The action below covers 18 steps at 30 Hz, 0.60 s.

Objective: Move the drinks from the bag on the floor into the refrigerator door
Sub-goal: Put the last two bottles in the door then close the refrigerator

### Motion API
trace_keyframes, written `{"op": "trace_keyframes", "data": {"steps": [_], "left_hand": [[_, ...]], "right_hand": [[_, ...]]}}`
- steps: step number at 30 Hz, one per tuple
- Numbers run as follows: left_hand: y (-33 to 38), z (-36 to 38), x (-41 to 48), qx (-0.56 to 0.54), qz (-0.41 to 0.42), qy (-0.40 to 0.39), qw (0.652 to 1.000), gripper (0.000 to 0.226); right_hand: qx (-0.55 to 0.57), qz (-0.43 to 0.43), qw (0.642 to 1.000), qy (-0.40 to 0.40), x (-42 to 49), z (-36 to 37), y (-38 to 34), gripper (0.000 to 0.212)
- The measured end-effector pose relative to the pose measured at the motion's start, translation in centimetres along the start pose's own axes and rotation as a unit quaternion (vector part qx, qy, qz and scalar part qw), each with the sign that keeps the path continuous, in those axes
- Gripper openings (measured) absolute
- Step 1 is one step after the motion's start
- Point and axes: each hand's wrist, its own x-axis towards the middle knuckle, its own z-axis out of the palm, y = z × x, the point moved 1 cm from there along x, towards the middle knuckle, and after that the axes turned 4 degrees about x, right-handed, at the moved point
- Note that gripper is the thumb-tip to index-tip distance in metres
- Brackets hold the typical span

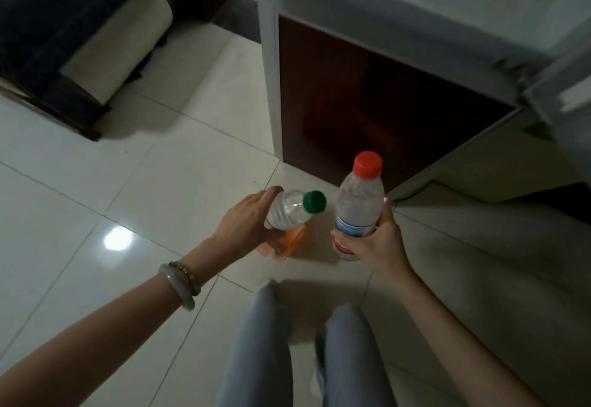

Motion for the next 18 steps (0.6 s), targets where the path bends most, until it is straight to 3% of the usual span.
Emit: {"op": "trace_keyframes", "data": {"steps": [8, 14, 18], "left_hand": [[11.1, -13.8, -3.8, -0.048, 0.039, 0.014, 0.998, 0.064], [18.0, -17.2, -2.9, -0.089, 0.144, -0.001, 0.986, 0.08], [24.9, -17.3, -2.2, -0.119, 0.209, -0.009, 0.97, 0.077]], "right_hand": [[0.048, 0.013, 0.997, 0.061, -7.7, -6.8, -12.9, 0.067], [0.079, -0.013, 0.988, 0.132, -12.3, -11.5, -16.5, 0.065], [0.119, -0.022, 0.974, 0.19, -15.7, -16.2, -16.6, 0.068]]}}
